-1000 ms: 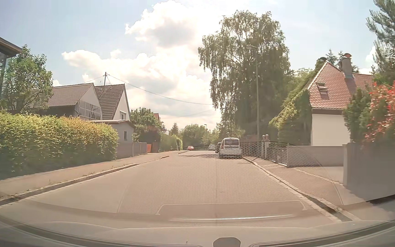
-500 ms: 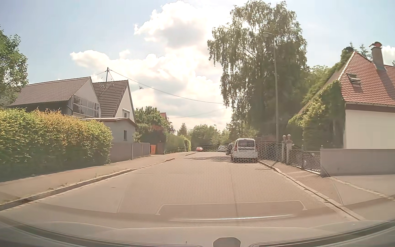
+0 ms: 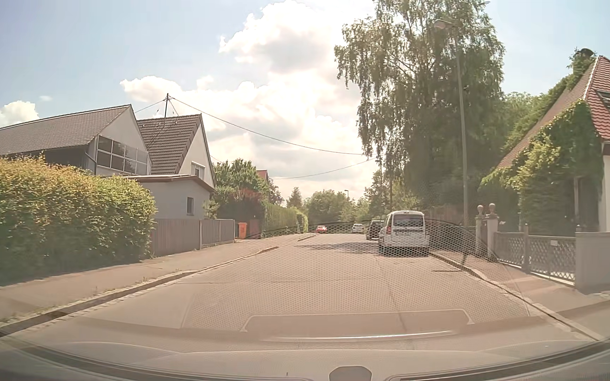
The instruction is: Follow the waypoints while adhering to traffic rules and regulations
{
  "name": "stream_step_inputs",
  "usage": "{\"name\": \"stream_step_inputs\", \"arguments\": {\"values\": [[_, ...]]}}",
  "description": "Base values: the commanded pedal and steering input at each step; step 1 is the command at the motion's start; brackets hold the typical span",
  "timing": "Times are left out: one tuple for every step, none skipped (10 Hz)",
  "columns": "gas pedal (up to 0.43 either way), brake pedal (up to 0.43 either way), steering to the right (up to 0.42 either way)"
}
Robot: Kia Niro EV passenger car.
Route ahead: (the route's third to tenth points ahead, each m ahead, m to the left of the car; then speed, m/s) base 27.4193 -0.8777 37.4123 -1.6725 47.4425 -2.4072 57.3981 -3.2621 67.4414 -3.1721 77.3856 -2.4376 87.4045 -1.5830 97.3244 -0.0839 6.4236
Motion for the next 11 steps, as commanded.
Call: {"name": "stream_step_inputs", "arguments": {"values": [[0.177, 0.0, -0.033], [0.177, 0.0, -0.028], [0.177, 0.0, -0.022], [0.177, 0.0, -0.016], [0.169, 0.0, -0.01], [0.15, 0.0, -0.009], [0.098, 0.0, -0.008], [0.098, 0.0, -0.005], [0.098, 0.0, 0.0], [0.098, 0.0, 0.005], [0.098, 0.0, 0.01]]}}
